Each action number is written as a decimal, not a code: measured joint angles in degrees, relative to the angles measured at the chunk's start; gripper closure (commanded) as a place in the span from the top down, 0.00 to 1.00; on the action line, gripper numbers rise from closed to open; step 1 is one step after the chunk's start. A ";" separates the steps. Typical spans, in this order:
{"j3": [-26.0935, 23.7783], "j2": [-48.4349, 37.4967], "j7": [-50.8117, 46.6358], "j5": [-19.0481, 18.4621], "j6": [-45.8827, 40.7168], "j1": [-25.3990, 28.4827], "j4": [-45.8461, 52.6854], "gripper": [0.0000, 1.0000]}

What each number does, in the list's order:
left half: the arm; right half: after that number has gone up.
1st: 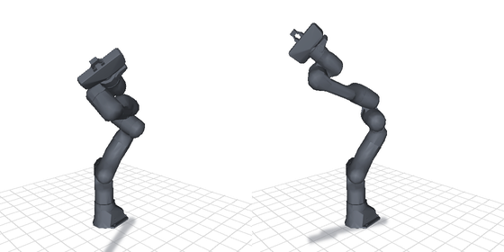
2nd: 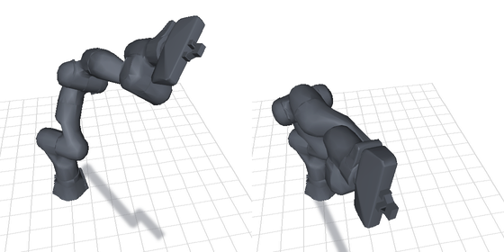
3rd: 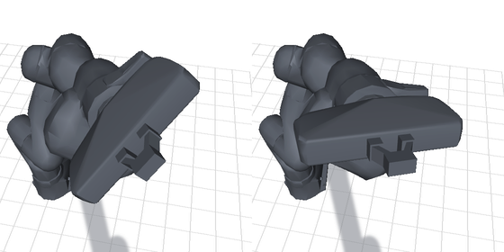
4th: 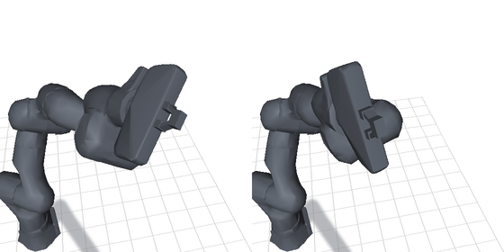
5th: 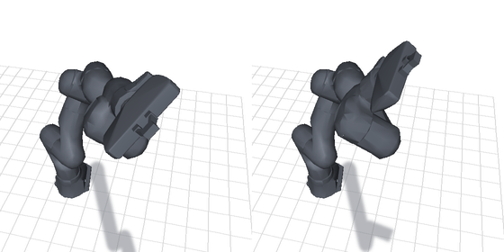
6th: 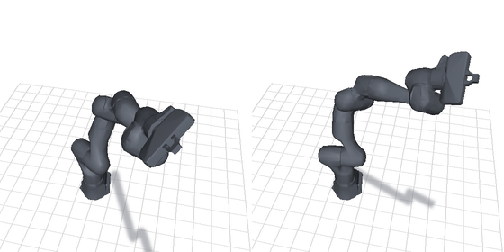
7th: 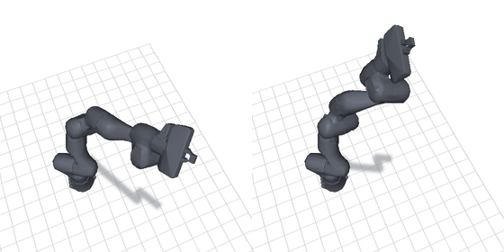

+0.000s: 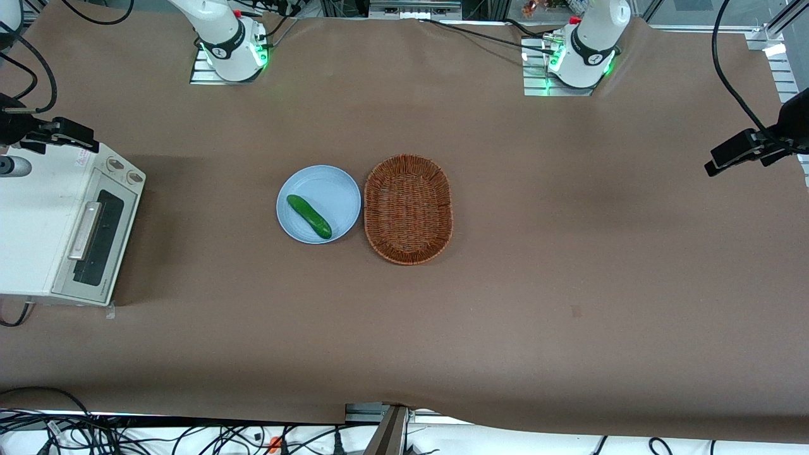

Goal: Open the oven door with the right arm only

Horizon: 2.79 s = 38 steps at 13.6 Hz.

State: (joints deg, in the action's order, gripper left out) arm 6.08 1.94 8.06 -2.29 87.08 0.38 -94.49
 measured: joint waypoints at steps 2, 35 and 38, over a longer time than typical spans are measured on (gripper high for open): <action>0.00 0.00 0.00 0.02 0.29 0.00 0.00 1.00; -0.17 16.75 -12.64 -25.32 13.51 4.93 0.65 0.00; -0.15 22.14 -17.55 -32.98 18.44 5.84 0.67 0.00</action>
State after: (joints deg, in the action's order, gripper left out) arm 5.92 24.08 -9.49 -35.27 105.52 6.22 -93.82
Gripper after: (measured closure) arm 0.991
